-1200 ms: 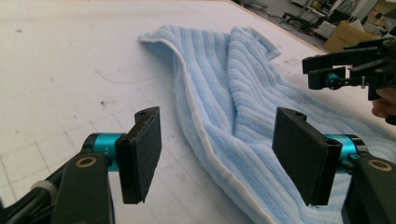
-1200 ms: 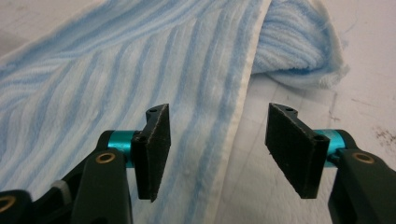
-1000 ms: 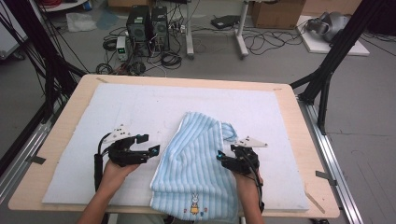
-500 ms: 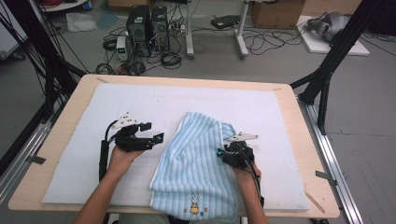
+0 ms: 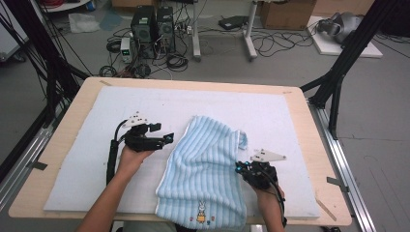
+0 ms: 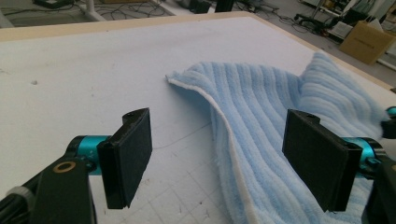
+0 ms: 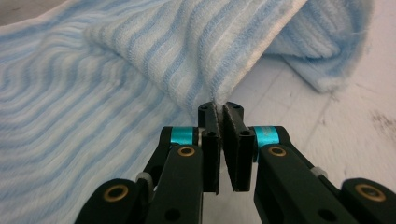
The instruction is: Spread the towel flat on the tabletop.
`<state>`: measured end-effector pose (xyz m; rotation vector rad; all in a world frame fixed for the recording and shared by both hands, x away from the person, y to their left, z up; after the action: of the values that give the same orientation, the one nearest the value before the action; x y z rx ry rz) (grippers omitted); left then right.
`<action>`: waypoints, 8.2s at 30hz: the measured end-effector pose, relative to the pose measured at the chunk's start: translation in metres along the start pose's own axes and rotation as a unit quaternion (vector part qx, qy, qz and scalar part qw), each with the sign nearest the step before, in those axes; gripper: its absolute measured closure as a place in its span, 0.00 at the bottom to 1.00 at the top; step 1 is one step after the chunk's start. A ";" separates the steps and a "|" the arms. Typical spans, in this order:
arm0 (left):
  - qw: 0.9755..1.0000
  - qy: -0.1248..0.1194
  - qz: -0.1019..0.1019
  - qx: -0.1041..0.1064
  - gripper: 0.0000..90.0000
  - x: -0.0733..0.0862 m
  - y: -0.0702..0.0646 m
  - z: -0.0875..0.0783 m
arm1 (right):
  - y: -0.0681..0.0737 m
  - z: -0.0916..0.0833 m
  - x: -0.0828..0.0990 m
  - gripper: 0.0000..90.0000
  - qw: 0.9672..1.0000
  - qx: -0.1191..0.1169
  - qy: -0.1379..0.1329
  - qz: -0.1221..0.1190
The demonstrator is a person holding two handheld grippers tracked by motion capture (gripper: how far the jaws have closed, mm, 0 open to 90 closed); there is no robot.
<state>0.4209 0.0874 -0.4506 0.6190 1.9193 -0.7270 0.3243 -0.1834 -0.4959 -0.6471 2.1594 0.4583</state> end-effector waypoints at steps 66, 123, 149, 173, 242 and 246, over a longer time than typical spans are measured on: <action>0.988 0.124 0.014 0.094 0.95 0.073 -0.042 -0.016 | -0.009 0.058 -0.026 0.99 0.995 -0.017 0.090 -0.043; 0.986 0.146 0.068 -0.038 0.90 0.036 0.038 0.050 | -0.045 0.077 -0.044 0.93 0.995 0.012 0.097 -0.034; 0.997 0.036 -0.014 -0.069 0.94 -0.051 0.095 0.069 | -0.102 0.112 -0.141 0.94 0.997 0.069 -0.010 -0.041; 0.987 0.040 -0.037 -0.151 0.48 -0.057 0.136 0.079 | -0.129 0.148 -0.169 0.63 0.993 0.114 -0.025 0.030; 0.988 0.098 -0.062 -0.101 0.49 0.009 0.087 0.062 | -0.097 0.091 -0.071 0.67 0.997 0.057 0.011 0.040; 0.988 0.111 -0.059 -0.085 0.49 0.021 0.077 0.059 | -0.095 0.097 -0.069 0.65 0.997 0.054 0.020 0.044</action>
<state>0.5002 0.1014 -0.5087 0.5001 2.2131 -0.5774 0.4762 -0.1888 -0.5092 -0.5060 2.2409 0.3754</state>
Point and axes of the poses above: each handheld gripper's, and its own axes: z roughly forward along the jaws, x roughly out of its underside, y roughly to its left, the point moved 10 cm from there along z, roughly forward along the jaws
